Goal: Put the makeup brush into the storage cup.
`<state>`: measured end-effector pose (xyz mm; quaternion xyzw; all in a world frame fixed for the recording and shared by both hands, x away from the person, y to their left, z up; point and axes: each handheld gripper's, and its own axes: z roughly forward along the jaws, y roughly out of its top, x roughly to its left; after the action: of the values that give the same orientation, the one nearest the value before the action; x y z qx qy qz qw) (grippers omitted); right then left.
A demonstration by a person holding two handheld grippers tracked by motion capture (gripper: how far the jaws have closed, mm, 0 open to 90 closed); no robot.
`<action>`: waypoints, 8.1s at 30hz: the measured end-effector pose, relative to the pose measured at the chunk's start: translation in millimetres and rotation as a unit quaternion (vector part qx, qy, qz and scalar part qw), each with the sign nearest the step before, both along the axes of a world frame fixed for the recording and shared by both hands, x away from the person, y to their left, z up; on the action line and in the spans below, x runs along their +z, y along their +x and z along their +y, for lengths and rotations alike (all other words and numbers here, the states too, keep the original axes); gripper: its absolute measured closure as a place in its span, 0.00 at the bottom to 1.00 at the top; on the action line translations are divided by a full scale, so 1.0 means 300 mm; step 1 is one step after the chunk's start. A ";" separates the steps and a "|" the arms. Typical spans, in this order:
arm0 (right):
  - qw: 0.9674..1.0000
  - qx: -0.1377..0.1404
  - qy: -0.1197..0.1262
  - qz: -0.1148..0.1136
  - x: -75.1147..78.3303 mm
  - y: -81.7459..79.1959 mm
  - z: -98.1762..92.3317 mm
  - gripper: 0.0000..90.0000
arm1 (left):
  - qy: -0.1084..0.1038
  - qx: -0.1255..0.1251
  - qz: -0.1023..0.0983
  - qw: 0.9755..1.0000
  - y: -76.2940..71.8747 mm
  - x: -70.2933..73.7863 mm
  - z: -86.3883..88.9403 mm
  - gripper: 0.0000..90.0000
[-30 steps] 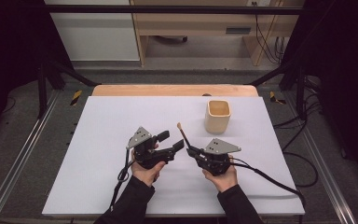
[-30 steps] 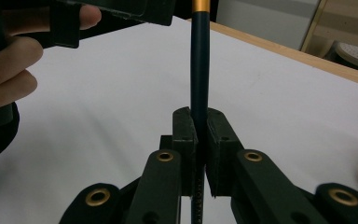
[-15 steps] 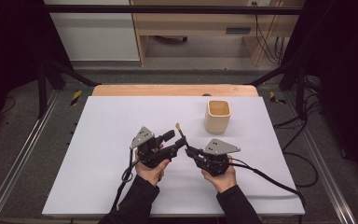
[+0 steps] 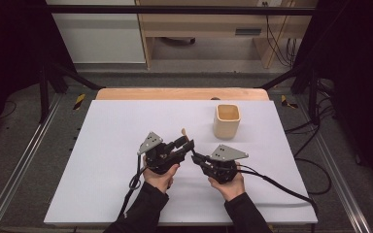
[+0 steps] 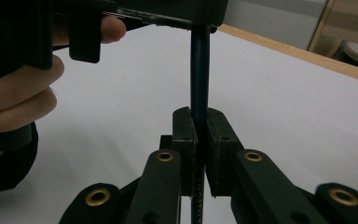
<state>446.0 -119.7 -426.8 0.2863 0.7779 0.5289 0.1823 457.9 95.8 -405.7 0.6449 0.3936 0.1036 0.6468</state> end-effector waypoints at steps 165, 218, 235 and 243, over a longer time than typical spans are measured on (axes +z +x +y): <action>0.971 -0.218 0.088 -0.042 0.296 0.352 -0.258 0.92 | 0.199 0.052 0.005 0.979 -0.040 -0.063 0.514 0.11; 0.960 -0.271 0.073 0.004 0.106 0.480 -0.228 0.92 | 0.206 0.049 0.010 0.977 -0.036 -0.071 0.509 0.11; 0.958 -0.280 0.061 0.019 0.057 0.474 -0.225 0.87 | 0.207 0.048 0.009 0.977 -0.037 -0.071 0.506 0.11; 0.961 -0.272 0.054 0.013 0.085 0.436 -0.239 0.70 | 0.207 0.049 0.010 0.977 -0.037 -0.071 0.507 0.11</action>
<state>577.0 -191.6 -401.3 0.5029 0.6435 0.4968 0.2936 446.8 247.8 -426.9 0.7460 0.4007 0.2083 0.4894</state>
